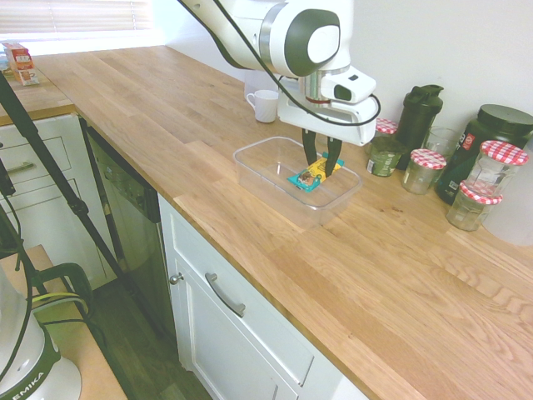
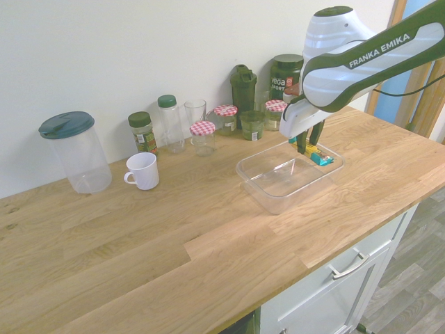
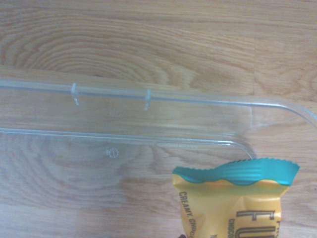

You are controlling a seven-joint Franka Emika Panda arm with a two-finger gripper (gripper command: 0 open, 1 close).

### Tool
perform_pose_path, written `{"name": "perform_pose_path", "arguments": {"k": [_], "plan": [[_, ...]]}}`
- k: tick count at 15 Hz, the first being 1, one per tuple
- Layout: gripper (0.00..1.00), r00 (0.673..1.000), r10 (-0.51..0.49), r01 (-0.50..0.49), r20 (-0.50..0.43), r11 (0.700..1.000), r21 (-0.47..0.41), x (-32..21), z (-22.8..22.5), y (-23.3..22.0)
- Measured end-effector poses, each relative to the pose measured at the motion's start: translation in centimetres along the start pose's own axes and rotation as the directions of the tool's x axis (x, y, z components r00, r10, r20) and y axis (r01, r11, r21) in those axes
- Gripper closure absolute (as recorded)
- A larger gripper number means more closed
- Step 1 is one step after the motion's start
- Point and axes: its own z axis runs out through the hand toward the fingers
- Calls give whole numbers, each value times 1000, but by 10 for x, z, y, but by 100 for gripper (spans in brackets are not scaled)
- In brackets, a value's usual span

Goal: Put the protein bar into the container

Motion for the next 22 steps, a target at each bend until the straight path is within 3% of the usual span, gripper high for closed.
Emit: {"name": "perform_pose_path", "arguments": {"k": [4,5,18,22], "plan": [[100,1000,6,-6,5,1000,-7,7,17,-3],[0,1000,10,-10,6,1000,-10,10,19,-3],[0,999,42,-42,5,999,-21,23,33,16],[0,1000,20,-20,-24,1000,25,15,1,19]]}}
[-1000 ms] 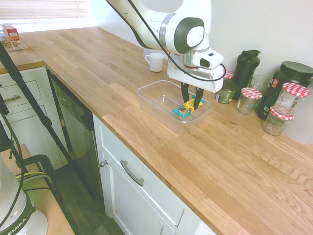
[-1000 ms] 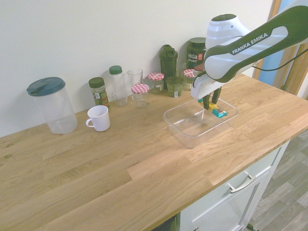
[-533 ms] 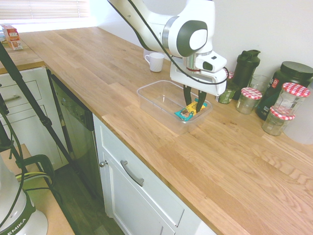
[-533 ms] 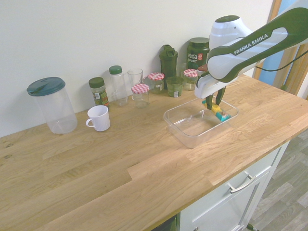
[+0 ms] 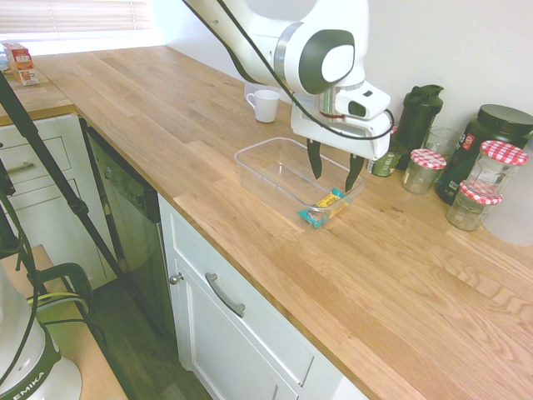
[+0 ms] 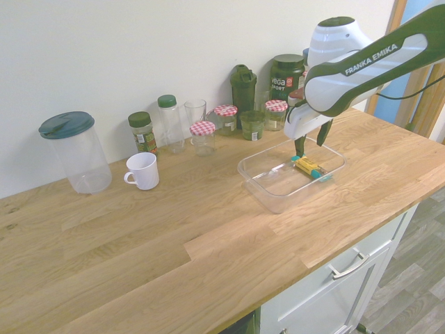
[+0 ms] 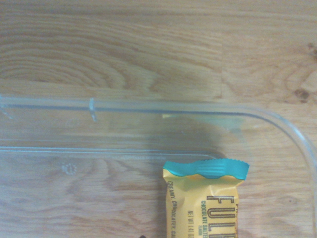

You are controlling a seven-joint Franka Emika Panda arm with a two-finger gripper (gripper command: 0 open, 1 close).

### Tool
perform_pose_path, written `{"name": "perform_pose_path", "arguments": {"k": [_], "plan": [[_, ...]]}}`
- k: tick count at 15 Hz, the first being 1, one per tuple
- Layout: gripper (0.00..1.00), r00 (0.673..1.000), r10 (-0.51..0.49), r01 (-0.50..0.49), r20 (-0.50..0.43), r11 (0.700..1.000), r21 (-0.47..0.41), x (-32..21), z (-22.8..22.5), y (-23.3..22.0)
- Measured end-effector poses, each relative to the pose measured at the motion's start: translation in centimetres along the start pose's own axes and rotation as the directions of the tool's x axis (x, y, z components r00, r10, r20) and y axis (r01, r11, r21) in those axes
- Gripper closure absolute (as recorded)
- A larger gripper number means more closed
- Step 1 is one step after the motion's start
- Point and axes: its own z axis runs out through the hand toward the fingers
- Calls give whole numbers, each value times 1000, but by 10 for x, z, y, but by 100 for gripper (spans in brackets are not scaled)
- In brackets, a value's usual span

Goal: Put the protein bar into the container

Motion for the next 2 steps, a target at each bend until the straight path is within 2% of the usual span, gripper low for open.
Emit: {"name": "perform_pose_path", "arguments": {"k": [2], "plan": [[0,1000,-9,9,-18,999,34,-16,-29,5]]}}
